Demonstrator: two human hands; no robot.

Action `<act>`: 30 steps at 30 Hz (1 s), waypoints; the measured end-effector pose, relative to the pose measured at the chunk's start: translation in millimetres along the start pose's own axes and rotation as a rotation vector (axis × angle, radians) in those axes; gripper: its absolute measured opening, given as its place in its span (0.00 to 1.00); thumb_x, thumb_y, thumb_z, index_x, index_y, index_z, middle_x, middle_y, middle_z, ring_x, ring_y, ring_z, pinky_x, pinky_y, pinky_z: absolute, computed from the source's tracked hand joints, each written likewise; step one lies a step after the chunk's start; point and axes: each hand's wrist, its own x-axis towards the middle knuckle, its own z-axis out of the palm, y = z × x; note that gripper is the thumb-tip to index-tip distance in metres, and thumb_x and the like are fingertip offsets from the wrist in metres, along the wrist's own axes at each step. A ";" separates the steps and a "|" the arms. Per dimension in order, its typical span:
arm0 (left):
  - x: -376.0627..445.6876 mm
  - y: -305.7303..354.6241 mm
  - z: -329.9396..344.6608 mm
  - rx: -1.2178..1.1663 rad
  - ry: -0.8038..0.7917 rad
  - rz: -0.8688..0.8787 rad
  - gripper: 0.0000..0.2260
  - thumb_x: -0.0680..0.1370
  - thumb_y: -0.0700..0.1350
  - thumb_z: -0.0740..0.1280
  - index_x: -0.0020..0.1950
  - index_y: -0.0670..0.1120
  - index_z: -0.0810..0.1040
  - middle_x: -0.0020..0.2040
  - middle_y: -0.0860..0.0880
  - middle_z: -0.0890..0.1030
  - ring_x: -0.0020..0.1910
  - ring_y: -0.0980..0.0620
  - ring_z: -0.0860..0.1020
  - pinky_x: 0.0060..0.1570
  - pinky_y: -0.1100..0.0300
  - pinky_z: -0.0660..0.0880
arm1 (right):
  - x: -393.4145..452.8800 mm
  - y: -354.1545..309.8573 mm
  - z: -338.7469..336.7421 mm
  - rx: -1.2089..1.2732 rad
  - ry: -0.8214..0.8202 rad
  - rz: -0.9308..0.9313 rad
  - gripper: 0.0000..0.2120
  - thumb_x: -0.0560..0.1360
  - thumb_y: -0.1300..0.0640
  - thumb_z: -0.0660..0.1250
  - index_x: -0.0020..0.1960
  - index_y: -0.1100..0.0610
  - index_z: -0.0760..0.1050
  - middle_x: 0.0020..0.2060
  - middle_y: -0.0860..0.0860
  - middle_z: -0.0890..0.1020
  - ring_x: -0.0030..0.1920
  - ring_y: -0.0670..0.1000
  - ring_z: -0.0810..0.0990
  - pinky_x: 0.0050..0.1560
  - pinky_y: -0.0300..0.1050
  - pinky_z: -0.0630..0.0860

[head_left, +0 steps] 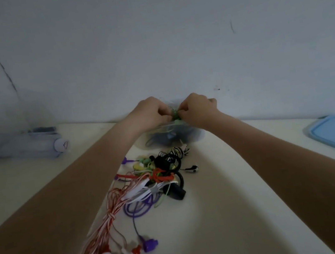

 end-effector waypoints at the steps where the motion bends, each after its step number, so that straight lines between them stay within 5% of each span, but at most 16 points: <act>1: 1.7 0.5 1.9 0.008 0.001 0.000 0.07 0.75 0.41 0.67 0.50 0.43 0.82 0.44 0.50 0.79 0.45 0.54 0.74 0.37 0.66 0.67 | -0.9 0.3 1.9 -0.010 0.001 0.008 0.08 0.75 0.59 0.57 0.42 0.54 0.75 0.41 0.53 0.75 0.54 0.56 0.75 0.59 0.47 0.62; 8: 8.7 1.7 10.8 -0.010 0.003 -0.069 0.08 0.75 0.41 0.67 0.50 0.42 0.83 0.45 0.46 0.81 0.44 0.53 0.73 0.38 0.66 0.67 | -5.8 3.4 11.8 0.132 0.035 0.092 0.15 0.78 0.55 0.55 0.55 0.62 0.76 0.46 0.57 0.73 0.57 0.59 0.73 0.57 0.50 0.68; 12: 5.5 1.0 13.7 -0.092 0.039 -0.108 0.08 0.75 0.40 0.67 0.50 0.41 0.83 0.45 0.44 0.81 0.45 0.52 0.74 0.48 0.59 0.69 | -7.0 4.3 14.9 0.154 0.048 0.070 0.16 0.79 0.55 0.53 0.56 0.61 0.76 0.54 0.59 0.76 0.59 0.59 0.72 0.57 0.49 0.67; 16: 3.5 2.2 15.3 -0.088 0.063 -0.111 0.08 0.76 0.40 0.67 0.50 0.39 0.83 0.44 0.41 0.80 0.43 0.50 0.73 0.45 0.60 0.67 | -11.9 9.8 6.8 0.164 0.053 -0.034 0.17 0.81 0.53 0.51 0.52 0.58 0.77 0.53 0.57 0.77 0.57 0.58 0.72 0.56 0.51 0.67; 19: 2.8 4.9 17.2 -0.081 0.079 -0.120 0.09 0.76 0.42 0.67 0.52 0.42 0.83 0.46 0.43 0.81 0.46 0.50 0.74 0.46 0.60 0.67 | -28.6 22.3 -0.2 -0.138 0.428 -0.293 0.16 0.79 0.55 0.55 0.44 0.59 0.79 0.44 0.54 0.78 0.50 0.59 0.74 0.49 0.51 0.68; 21: 3.2 6.3 16.6 -0.040 0.077 -0.110 0.09 0.76 0.42 0.67 0.54 0.44 0.82 0.48 0.46 0.81 0.49 0.50 0.76 0.46 0.63 0.66 | -44.4 29.3 1.6 -0.131 0.614 -0.502 0.16 0.74 0.56 0.57 0.33 0.59 0.77 0.33 0.53 0.79 0.38 0.57 0.76 0.38 0.46 0.70; 24: 3.0 11.5 13.6 0.046 0.104 -0.089 0.08 0.75 0.41 0.67 0.52 0.43 0.83 0.48 0.47 0.81 0.48 0.52 0.76 0.41 0.67 0.64 | -59.7 38.7 9.9 -0.064 0.293 -0.755 0.16 0.73 0.55 0.56 0.34 0.60 0.78 0.35 0.55 0.79 0.38 0.57 0.78 0.31 0.46 0.75; 26: 2.8 12.4 10.5 0.066 0.143 -0.073 0.06 0.75 0.41 0.67 0.49 0.43 0.83 0.43 0.48 0.81 0.43 0.54 0.75 0.38 0.65 0.64 | -61.2 44.4 12.0 -0.123 0.028 -0.757 0.12 0.74 0.56 0.60 0.48 0.59 0.80 0.48 0.55 0.80 0.53 0.58 0.75 0.47 0.52 0.76; 28: -2.1 13.9 5.2 0.096 0.173 -0.074 0.08 0.77 0.44 0.65 0.42 0.43 0.82 0.40 0.45 0.80 0.40 0.52 0.74 0.41 0.56 0.69 | -61.3 46.6 20.5 -0.195 0.014 -0.769 0.10 0.73 0.57 0.66 0.52 0.59 0.79 0.49 0.54 0.81 0.55 0.58 0.73 0.56 0.47 0.70; 30: -7.5 20.8 -3.5 0.132 0.255 -0.067 0.11 0.78 0.47 0.61 0.39 0.46 0.77 0.38 0.44 0.77 0.39 0.50 0.74 0.44 0.54 0.72 | -63.0 42.7 25.0 -0.230 0.130 -0.744 0.08 0.68 0.57 0.73 0.45 0.58 0.80 0.40 0.52 0.82 0.48 0.57 0.77 0.46 0.41 0.71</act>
